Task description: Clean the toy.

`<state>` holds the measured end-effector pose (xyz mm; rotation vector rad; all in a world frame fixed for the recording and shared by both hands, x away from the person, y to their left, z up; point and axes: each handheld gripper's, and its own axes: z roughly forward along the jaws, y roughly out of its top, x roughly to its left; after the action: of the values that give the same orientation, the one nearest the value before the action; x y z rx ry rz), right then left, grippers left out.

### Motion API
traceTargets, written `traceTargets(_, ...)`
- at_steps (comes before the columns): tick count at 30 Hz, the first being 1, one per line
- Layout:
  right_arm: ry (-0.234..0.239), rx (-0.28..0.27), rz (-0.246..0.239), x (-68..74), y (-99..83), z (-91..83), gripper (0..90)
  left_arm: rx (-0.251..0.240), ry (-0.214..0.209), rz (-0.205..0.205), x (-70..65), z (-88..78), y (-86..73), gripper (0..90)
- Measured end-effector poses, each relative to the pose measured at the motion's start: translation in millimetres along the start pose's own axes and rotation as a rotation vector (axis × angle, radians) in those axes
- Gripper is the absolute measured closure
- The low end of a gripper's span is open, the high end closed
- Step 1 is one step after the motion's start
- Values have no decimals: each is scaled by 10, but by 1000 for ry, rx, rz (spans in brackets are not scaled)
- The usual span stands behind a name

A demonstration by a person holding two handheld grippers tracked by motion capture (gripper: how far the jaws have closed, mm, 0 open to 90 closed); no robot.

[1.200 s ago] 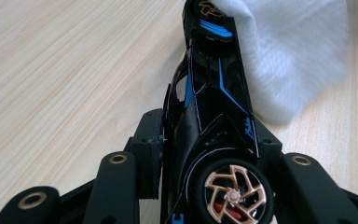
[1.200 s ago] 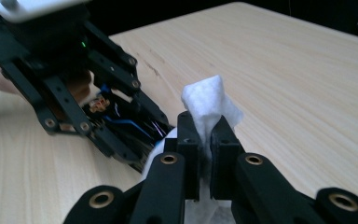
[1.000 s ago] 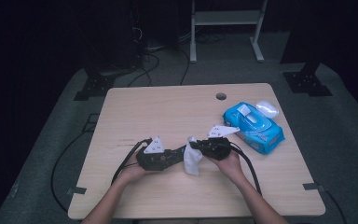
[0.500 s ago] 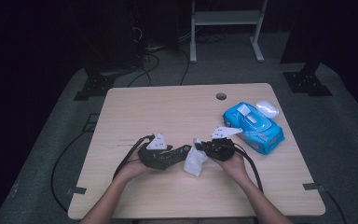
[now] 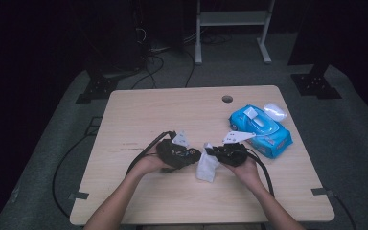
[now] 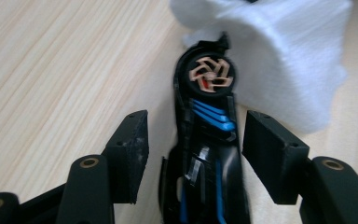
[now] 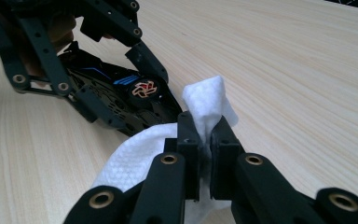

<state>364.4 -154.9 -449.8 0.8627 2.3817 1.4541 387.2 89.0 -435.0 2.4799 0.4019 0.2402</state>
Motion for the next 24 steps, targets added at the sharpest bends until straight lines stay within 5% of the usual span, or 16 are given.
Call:
traceTargets(7,0,2,-1,-2,-7,4,846,111,0,-5,-10,101,115,431)
traceTargets(9,0,2,3,-3,-10,4,845,174,10,15,-13,147,148,430)
traceTargets(14,6,-4,16,-29,-19,-4,845,237,17,35,-27,187,183,571)
traceTargets(19,16,-15,26,-45,-16,-32,846,180,29,42,-53,135,155,575)
traceTargets(24,29,-37,27,-48,59,-107,846,38,58,56,-76,-56,131,580)
